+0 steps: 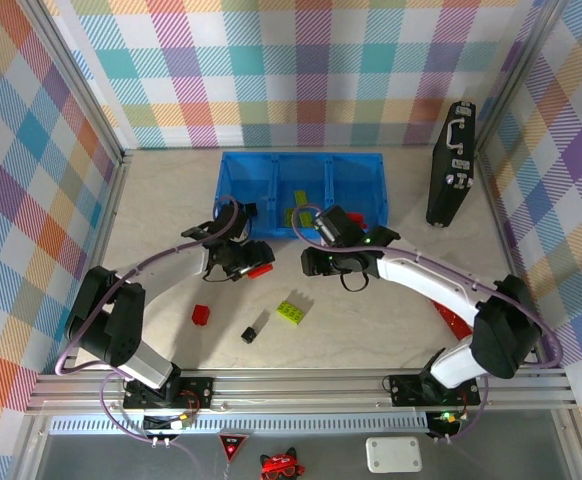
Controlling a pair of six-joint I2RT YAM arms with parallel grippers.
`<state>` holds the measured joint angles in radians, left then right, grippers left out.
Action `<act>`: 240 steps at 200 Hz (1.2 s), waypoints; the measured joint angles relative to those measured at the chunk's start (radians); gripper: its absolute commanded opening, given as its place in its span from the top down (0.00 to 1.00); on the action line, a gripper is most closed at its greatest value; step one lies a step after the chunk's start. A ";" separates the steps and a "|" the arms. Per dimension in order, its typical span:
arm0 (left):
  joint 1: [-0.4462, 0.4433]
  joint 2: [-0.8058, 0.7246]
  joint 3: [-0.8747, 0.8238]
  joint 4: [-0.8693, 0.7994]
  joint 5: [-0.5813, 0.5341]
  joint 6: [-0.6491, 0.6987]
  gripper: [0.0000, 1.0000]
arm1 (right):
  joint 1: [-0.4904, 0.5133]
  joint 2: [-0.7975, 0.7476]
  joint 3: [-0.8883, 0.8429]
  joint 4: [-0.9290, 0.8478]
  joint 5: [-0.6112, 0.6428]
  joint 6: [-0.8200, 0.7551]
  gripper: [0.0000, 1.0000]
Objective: Sort the legos into containers by color
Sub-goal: Pick up the lego from the middle-left of the table, then place the lego in the container.
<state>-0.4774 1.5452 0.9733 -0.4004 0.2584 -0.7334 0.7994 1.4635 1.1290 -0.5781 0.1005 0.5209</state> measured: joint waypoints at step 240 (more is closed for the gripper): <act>-0.126 -0.061 0.064 0.596 0.107 -0.616 0.42 | -0.093 -0.105 -0.210 0.707 -0.055 0.013 0.59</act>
<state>-0.6029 1.4837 1.0370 0.1955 0.3656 -1.3495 0.7067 1.3586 0.9192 0.1287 0.0460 0.5343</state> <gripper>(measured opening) 0.623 0.423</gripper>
